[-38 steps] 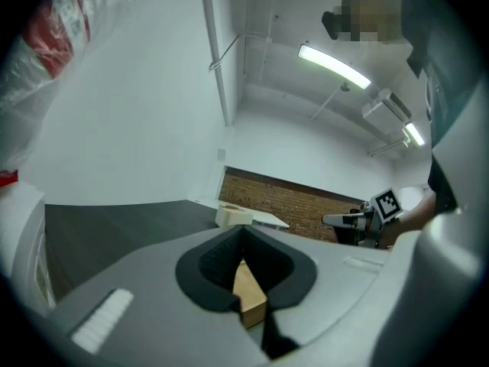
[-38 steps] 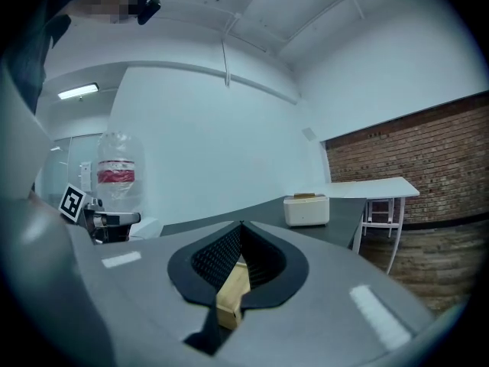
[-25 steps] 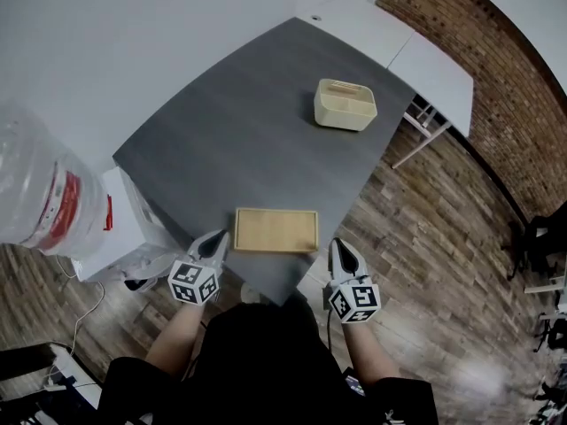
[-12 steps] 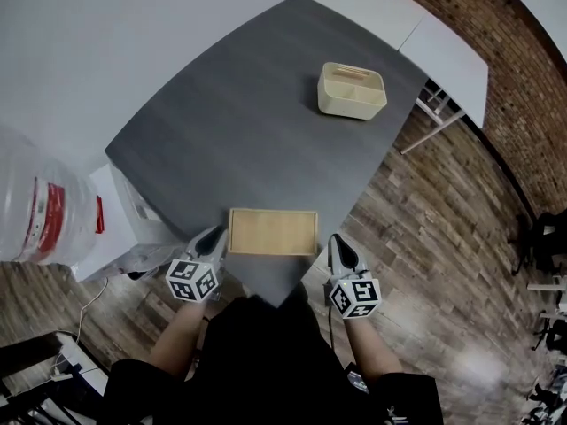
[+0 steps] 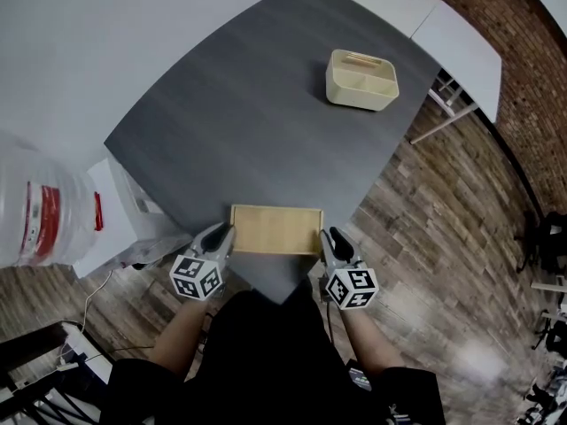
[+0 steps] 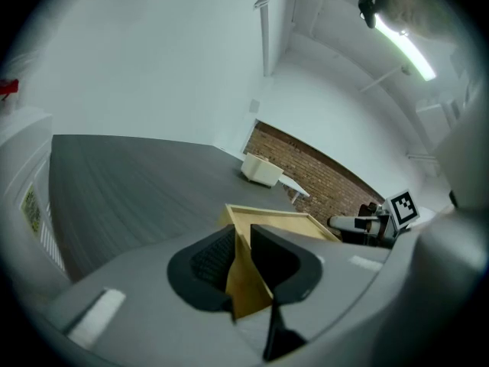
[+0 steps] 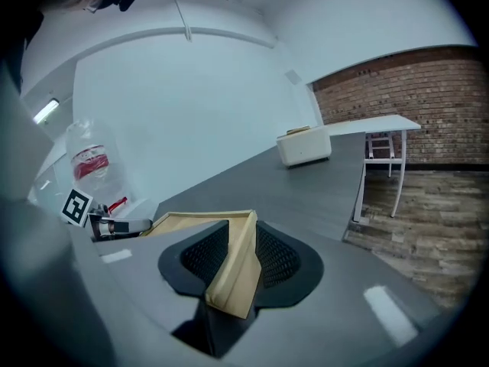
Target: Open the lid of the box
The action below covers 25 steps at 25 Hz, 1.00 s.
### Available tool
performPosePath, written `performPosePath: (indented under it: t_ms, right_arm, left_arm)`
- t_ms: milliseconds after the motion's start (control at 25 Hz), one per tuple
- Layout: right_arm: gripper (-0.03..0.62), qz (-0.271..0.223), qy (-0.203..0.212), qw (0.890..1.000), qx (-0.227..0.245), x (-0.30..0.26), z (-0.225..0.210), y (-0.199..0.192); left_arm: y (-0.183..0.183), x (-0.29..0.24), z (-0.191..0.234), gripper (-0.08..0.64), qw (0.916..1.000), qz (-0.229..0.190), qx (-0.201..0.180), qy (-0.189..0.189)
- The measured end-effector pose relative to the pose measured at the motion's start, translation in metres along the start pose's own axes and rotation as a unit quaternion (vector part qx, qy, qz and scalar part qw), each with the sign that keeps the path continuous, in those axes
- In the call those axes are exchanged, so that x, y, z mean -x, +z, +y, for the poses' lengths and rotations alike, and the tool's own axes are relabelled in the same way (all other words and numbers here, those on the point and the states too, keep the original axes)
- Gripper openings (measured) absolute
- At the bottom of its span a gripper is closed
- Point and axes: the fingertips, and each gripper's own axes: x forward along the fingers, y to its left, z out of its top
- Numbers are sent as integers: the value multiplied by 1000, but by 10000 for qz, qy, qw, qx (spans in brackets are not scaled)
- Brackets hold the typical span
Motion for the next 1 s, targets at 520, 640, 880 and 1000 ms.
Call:
performPosePath:
  t_ms: [520,640,880,1000]
  right_arm:
    - [117,372,-114,9992,-7,-17,2,-16]
    - [108,379,-59,9993,8,-17,4,-16]
    - [77,422,-11,9991,41,-17,6,-16]
    - [75,475,13,9989,-2,-17,6,-16]
  left_arm:
    - [-1,0,0,64,9998,-45,170,-55]
    - [-1,-1,0,64,9997,-68,208,-65]
    - [0,0,2,63,9998,-59,189,-9]
    - [1,1,3,61,9997,-61,246,37]
